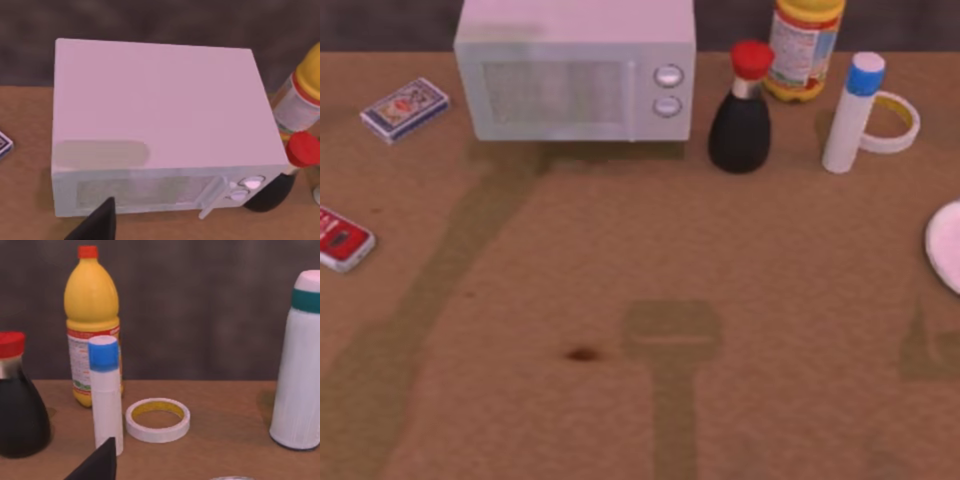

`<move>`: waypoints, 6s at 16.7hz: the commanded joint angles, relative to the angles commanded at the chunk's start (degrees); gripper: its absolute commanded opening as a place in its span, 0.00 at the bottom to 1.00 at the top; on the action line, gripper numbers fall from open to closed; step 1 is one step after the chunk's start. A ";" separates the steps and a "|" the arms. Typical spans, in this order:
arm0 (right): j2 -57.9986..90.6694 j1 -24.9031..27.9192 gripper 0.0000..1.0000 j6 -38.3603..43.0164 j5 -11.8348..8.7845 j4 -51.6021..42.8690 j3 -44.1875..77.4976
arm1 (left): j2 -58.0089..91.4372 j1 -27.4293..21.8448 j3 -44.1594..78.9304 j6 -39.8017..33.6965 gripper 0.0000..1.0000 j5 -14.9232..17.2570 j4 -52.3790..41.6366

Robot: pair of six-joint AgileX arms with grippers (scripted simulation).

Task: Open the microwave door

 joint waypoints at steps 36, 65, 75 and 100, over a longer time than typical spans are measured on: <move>0.00 0.00 1.00 0.00 0.00 0.00 0.00 | 52.42 -6.10 35.92 -9.43 0.70 -8.53 -12.53; 0.00 0.00 1.00 0.00 0.00 0.00 0.00 | 43.91 -7.69 20.90 -10.95 0.00 -9.36 -6.42; 0.00 0.00 1.00 0.00 0.00 0.00 0.00 | 43.91 -7.69 20.90 -10.95 0.00 -9.36 -6.42; 0.00 0.00 1.00 0.00 0.00 0.00 0.00 | 37.67 -7.24 10.29 -5.49 0.00 -6.76 -0.67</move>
